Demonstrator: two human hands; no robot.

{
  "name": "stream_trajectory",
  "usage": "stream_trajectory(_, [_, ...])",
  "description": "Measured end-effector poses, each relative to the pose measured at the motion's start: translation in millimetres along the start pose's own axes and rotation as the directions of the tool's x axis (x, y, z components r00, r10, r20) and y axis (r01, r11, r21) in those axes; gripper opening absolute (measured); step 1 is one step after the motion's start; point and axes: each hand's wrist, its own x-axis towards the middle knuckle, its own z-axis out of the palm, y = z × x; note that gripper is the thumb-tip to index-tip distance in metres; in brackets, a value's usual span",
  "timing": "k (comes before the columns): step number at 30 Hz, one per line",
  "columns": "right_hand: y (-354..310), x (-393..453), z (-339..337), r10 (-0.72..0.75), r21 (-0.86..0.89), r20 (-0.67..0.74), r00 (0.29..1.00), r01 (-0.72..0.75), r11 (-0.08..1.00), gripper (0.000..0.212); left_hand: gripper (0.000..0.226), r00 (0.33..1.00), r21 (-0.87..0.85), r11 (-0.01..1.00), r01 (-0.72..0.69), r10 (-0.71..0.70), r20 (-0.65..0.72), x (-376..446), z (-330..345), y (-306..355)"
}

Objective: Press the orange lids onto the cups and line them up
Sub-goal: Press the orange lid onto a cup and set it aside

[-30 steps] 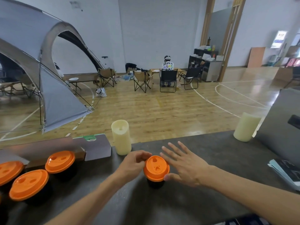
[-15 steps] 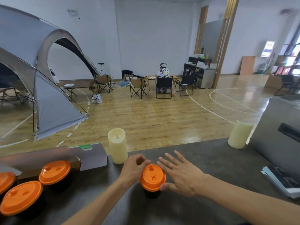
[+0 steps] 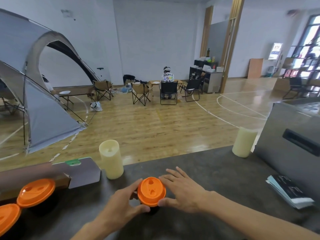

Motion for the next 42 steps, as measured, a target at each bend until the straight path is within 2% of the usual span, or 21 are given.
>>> stream_trajectory(5, [42,-12,-13,0.041,0.107,-0.050,0.998,-0.036,0.994,0.089,0.081,0.998,-0.083,0.995,-0.047,0.044,-0.033,35,19,25])
stream_trajectory(8, [92,-26,-30,0.149,0.214,-0.108,0.983,-0.123,0.969,0.078,0.075,0.995,-0.107,0.990,-0.093,0.088,-0.045,82,41,55])
stream_trajectory(10, [129,-38,-43,0.229,0.266,-0.097,0.969,-0.197,0.944,0.073,0.068,0.992,-0.148,0.982,-0.118,0.110,-0.060,118,59,78])
stream_trajectory(13, [184,-51,-55,0.299,0.284,-0.085,0.950,-0.265,0.922,0.069,0.061,0.989,-0.198,0.970,-0.143,0.131,-0.071,174,89,110])
stream_trajectory(16, [231,-55,-62,0.377,0.227,-0.060,0.924,-0.355,0.907,0.069,0.060,0.991,-0.200,0.972,-0.127,0.117,-0.063,225,115,134])
stream_trajectory(20, [272,-55,-66,0.421,0.144,-0.035,0.906,-0.412,0.900,0.065,0.068,0.997,-0.131,0.989,-0.072,0.065,-0.052,271,142,151])
stream_trajectory(26, [300,-50,-63,0.412,-0.037,-0.075,0.908,-0.416,0.909,0.062,0.067,0.996,-0.043,0.996,-0.080,0.078,-0.033,298,160,156])
stream_trajectory(29, [307,-50,-55,0.388,-0.094,-0.054,0.920,-0.392,0.915,0.060,0.070,0.996,0.111,0.990,-0.090,0.092,-0.010,298,164,154])
stream_trajectory(33, [310,-50,-46,0.383,-0.132,-0.022,0.923,-0.382,0.914,0.062,0.072,0.994,0.344,0.933,-0.105,0.113,-0.004,296,167,152])
stream_trajectory(42, [294,-56,-52,0.406,-0.200,-0.070,0.911,-0.412,0.889,0.068,0.082,0.997,0.445,0.893,-0.071,0.072,0.016,280,159,157])
